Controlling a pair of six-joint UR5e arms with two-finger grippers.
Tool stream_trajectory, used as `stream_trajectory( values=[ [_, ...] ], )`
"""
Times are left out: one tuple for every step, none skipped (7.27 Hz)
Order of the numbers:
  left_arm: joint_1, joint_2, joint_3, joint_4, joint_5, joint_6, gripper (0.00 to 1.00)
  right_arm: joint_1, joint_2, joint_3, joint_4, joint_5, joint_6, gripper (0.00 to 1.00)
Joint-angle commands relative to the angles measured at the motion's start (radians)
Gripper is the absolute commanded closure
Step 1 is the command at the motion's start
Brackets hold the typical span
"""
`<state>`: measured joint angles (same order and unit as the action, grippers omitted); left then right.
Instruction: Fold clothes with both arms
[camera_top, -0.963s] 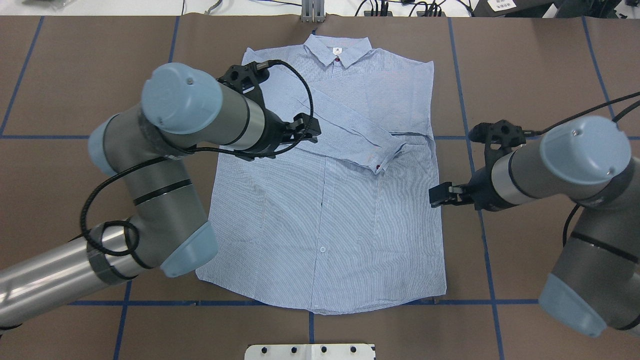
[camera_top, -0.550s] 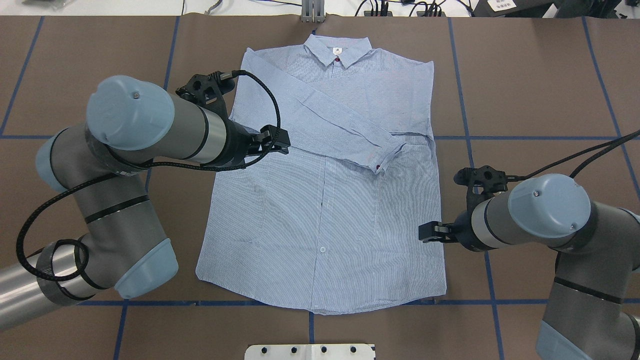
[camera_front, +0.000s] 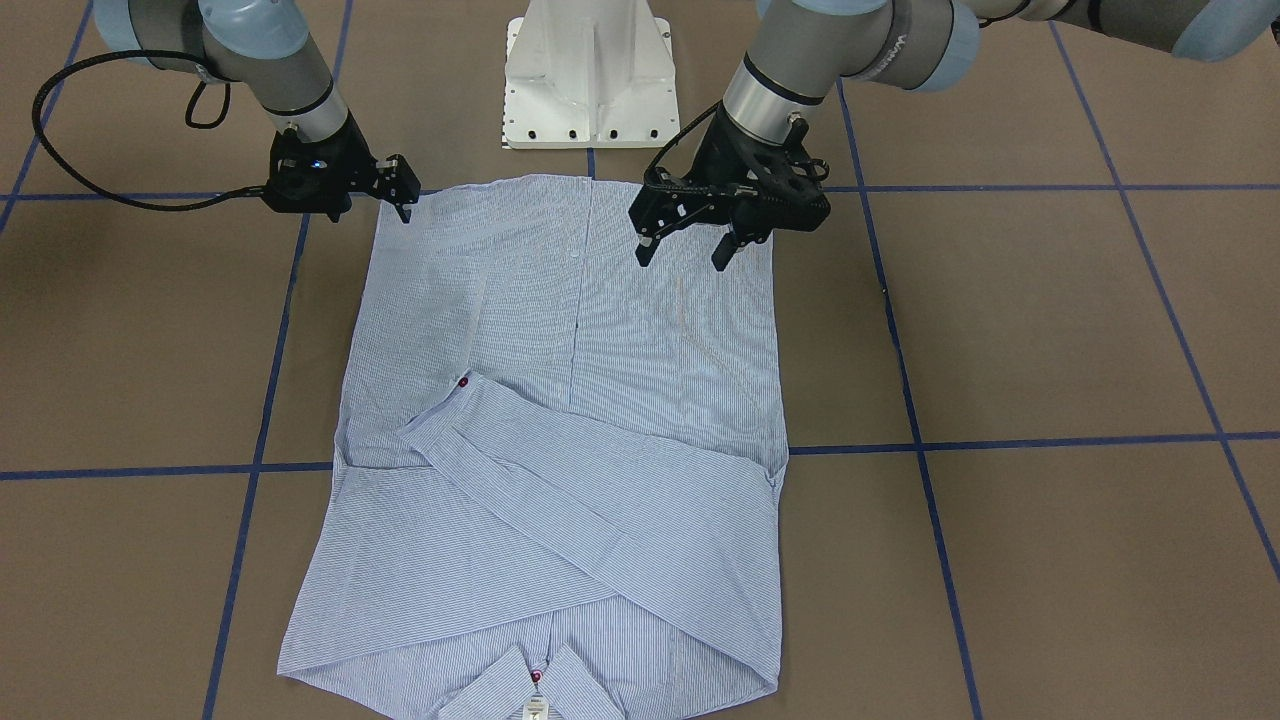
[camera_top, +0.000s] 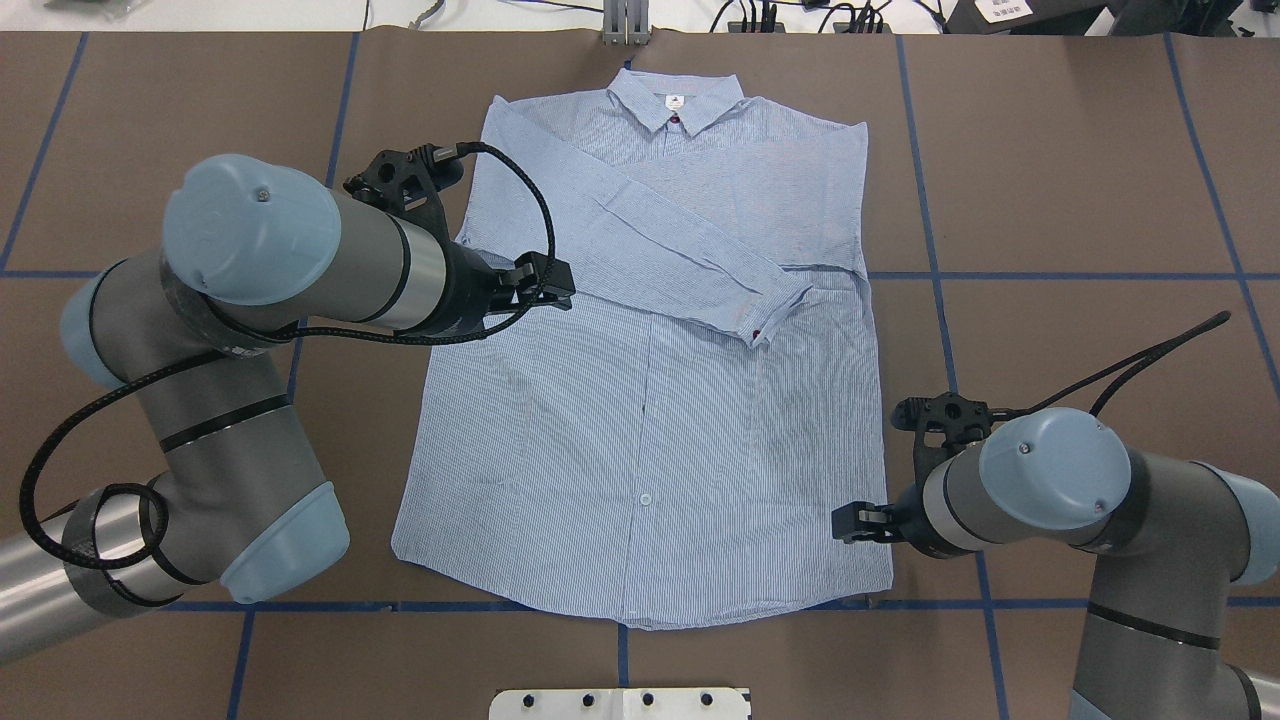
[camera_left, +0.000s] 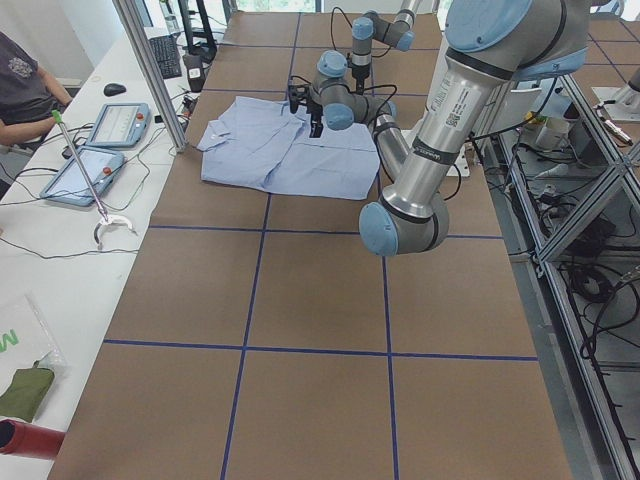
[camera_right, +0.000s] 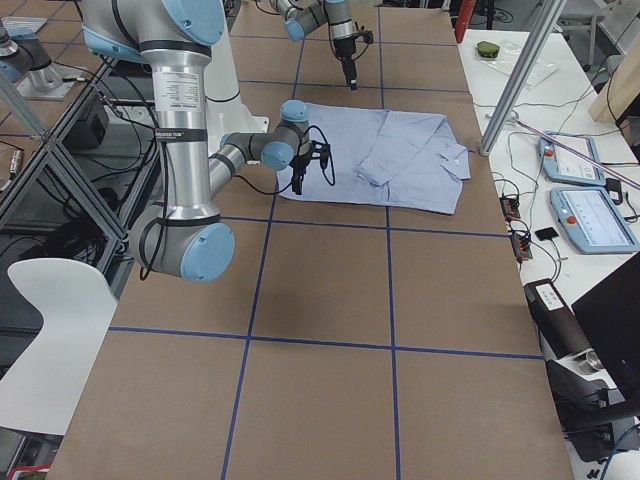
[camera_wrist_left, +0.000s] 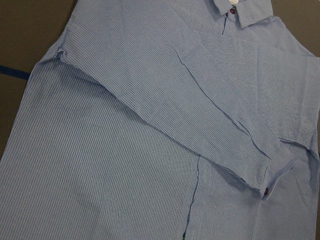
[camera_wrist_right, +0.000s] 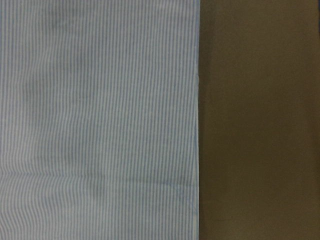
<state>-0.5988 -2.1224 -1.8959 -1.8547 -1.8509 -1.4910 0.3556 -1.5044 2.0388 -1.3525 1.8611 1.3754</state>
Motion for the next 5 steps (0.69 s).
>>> stream_trajectory(
  values=[
    [-0.001,-0.002,0.000,0.000,0.001,0.000,0.00,-0.044,0.003,-0.018,0.001,-0.003,0.028,0.01],
    [-0.002,-0.002,0.000,0.000,0.001,0.000,0.00,-0.047,0.006,-0.017,0.001,0.001,0.030,0.05],
    [-0.004,-0.004,0.000,0.000,0.002,0.000,0.00,-0.049,0.006,-0.020,0.001,0.006,0.030,0.14],
    [-0.004,-0.004,0.000,0.000,0.002,0.000,0.00,-0.052,0.007,-0.025,0.000,0.007,0.030,0.18],
    [-0.004,-0.004,0.000,0.000,0.002,0.000,0.00,-0.052,0.007,-0.025,0.000,0.009,0.030,0.23]
  ],
)
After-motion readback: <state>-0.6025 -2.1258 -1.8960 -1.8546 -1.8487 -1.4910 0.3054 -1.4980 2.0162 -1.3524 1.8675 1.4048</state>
